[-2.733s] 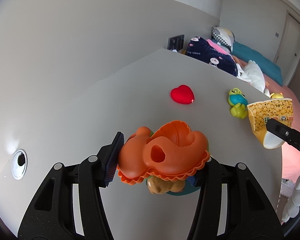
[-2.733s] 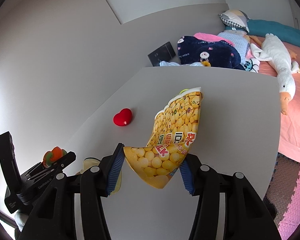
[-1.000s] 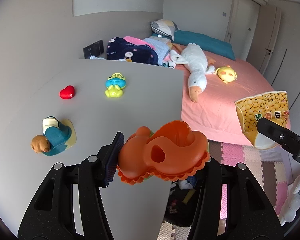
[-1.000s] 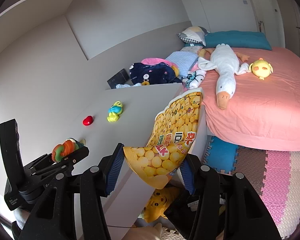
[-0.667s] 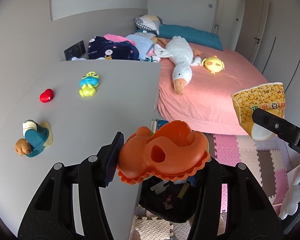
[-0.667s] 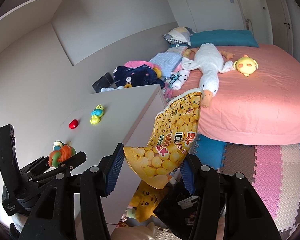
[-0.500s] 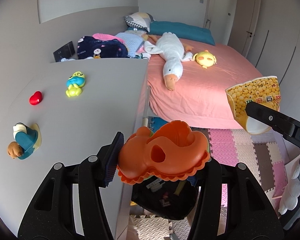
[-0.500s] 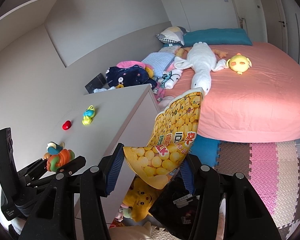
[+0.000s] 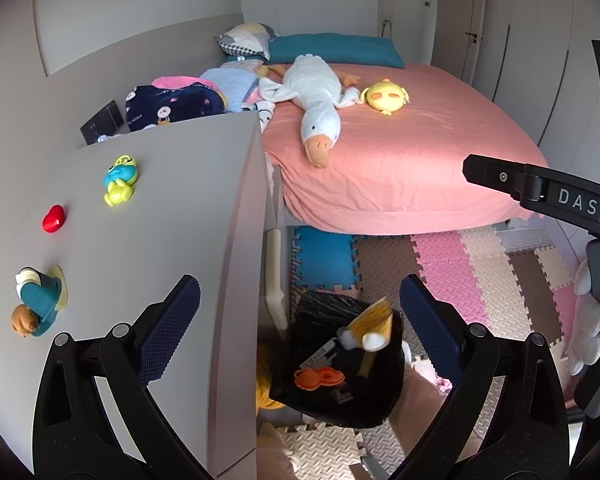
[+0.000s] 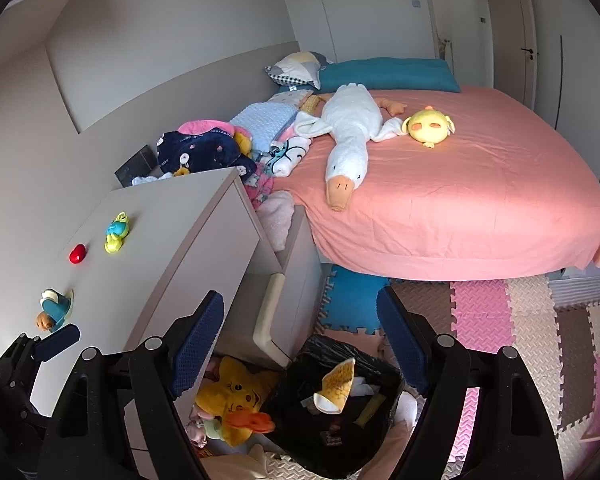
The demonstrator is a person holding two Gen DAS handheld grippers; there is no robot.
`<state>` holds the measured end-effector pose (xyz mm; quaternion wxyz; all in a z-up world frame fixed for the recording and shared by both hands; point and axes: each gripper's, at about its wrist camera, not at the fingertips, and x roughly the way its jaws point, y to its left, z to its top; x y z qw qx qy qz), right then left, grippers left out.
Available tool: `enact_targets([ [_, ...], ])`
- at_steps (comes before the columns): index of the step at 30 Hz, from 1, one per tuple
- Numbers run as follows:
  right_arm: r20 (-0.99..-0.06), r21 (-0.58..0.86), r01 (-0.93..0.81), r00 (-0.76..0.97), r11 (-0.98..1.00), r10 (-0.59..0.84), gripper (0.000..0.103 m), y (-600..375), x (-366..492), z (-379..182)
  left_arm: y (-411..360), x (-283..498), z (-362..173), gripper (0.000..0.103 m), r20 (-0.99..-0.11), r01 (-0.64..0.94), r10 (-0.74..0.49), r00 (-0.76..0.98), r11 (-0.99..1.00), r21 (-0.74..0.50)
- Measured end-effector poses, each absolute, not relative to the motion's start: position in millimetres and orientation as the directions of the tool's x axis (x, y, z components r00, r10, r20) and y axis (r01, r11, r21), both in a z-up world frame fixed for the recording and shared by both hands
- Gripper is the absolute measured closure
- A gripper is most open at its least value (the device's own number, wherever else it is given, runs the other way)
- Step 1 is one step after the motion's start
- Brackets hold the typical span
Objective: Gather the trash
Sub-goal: 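Open both grippers over the black bin to drop mold and bag, then return to the desk and grasp the brown plush toy with the left gripper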
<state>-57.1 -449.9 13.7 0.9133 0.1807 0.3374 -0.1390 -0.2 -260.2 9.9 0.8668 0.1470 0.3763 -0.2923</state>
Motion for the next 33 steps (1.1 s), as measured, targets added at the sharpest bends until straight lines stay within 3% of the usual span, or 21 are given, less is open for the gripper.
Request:
enact_targets([
  [33, -0.67, 0.291, 0.205, 0.741, 0.934, 0.046, 0.024, -369.8, -3.3, 0.6, -156.4, 38.2, -0.9, 0.006, -0.747, 0.422, -0.257, 0.614, 0.906, 0.035],
])
